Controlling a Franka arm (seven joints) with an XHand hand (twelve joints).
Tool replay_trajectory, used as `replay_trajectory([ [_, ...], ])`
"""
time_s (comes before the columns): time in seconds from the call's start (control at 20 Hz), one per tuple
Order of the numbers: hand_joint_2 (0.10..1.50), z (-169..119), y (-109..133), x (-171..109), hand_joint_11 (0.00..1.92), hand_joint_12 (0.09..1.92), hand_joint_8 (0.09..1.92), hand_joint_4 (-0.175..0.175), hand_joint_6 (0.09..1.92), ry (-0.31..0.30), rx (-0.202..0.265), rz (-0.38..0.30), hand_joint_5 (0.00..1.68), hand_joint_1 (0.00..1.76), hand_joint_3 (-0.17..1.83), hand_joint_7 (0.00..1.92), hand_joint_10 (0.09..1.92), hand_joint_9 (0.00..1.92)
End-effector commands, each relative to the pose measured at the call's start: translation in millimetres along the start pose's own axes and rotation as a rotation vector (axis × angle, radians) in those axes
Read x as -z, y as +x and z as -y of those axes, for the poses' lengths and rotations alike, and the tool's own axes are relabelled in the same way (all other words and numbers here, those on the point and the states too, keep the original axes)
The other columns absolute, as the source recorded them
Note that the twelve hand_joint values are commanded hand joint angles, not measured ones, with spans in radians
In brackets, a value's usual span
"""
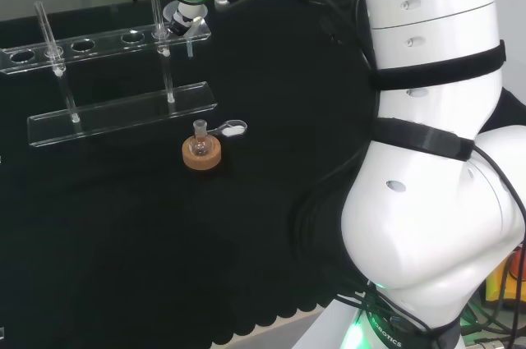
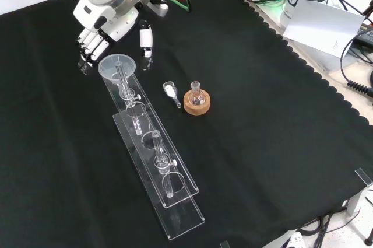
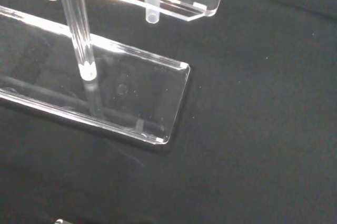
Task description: Pick up the funnel from the transparent funnel stand.
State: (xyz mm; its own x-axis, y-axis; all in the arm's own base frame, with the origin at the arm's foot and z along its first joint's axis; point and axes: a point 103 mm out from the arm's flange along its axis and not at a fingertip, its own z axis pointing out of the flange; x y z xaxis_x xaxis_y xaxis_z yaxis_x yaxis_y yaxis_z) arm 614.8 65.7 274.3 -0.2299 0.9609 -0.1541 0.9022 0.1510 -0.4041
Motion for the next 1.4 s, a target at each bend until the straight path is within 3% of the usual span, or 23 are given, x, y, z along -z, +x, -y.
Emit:
replay_trajectory([
  [0.05,0.77,-5.2,-1.6,-3.9,0.02,1.48,0.35,-0.096,0.09,0.008,0.002,-0.002,0.0,0.6,0.17,0.0,0.87,0.03],
  [0.7,0.77,-18.1,-2.5,-10.0,0.09,1.46,0.4,-0.092,0.09,0.028,0.01,-0.006,0.0,0.58,0.18,0.0,0.86,0.19],
  [0.95,0.77,-19.5,-2.5,-9.8,0.12,1.45,0.54,-0.092,0.09,0.028,0.007,0.009,0.0,0.59,0.2,0.0,0.79,0.32],
  [1.4,0.77,-22.2,-1.3,-11.8,0.12,1.46,0.66,-0.091,0.09,0.045,0.004,0.027,0.04,0.63,0.23,0.0,0.77,0.37],
])
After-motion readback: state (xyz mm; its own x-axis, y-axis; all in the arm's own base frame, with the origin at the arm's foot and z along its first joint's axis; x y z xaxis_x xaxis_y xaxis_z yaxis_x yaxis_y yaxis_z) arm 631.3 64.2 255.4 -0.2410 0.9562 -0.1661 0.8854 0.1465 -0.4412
